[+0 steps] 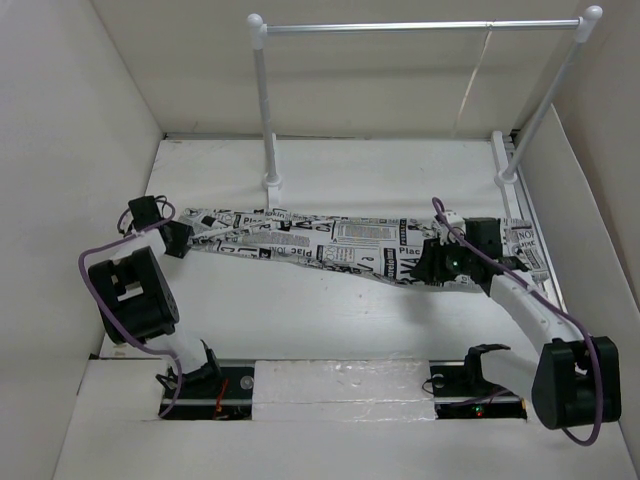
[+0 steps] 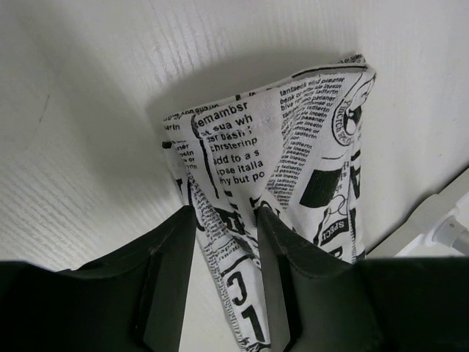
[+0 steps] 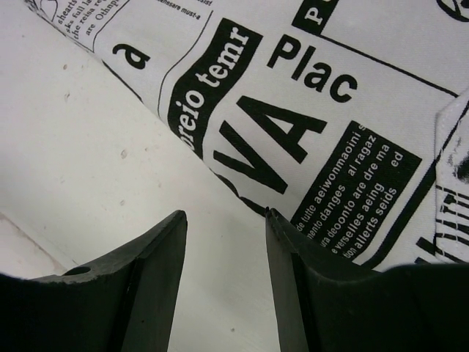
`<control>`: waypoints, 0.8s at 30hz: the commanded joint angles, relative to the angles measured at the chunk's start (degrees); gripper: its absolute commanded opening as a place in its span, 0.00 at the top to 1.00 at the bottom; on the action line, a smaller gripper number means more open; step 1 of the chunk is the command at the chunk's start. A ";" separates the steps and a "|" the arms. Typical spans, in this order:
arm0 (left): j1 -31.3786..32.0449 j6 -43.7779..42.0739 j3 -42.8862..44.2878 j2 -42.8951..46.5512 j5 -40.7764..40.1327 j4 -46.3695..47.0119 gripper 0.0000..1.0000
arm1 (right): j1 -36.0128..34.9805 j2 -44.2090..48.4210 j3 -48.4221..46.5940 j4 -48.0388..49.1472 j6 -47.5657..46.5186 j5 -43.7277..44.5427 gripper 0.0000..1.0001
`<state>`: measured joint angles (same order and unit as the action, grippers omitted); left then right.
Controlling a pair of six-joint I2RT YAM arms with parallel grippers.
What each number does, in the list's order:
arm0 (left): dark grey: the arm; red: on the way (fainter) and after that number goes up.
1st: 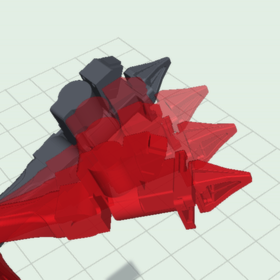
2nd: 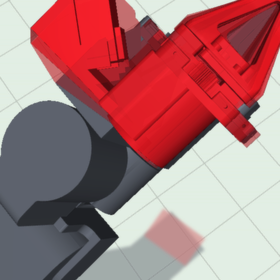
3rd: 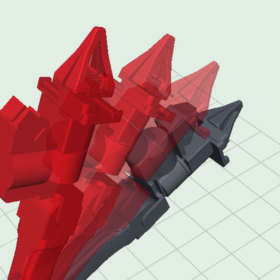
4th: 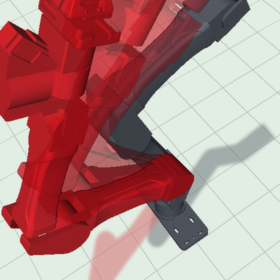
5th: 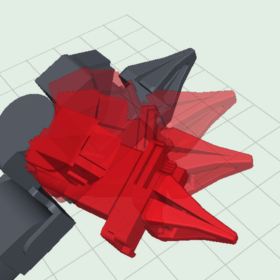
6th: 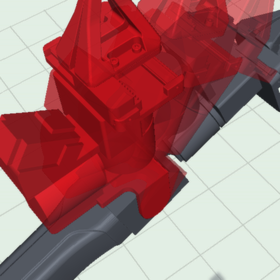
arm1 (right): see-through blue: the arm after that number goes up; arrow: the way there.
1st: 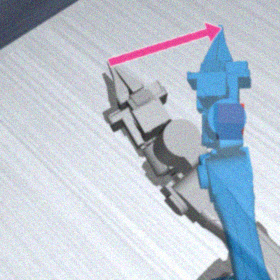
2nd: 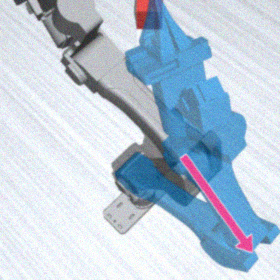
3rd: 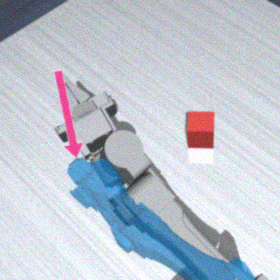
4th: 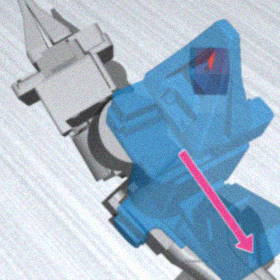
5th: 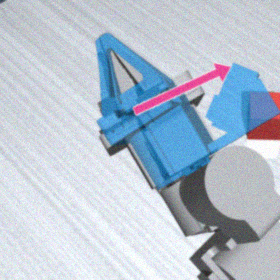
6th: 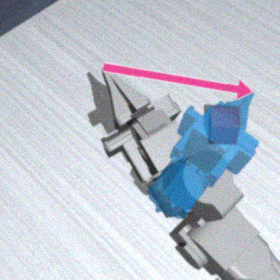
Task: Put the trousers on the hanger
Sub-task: Fold the trousers at the center of the board.
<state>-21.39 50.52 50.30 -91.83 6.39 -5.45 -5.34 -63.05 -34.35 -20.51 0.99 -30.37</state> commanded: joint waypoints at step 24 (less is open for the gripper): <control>-0.67 -5.52 9.64 10.79 -4.90 -12.37 1.00 | -1.95 -6.03 -5.47 0.83 -6.52 -0.57 0.47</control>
<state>-21.47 48.38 56.45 -87.42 5.13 -13.28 -6.83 -68.34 -37.39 -19.31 -2.15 -30.96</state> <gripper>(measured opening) 0.007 0.528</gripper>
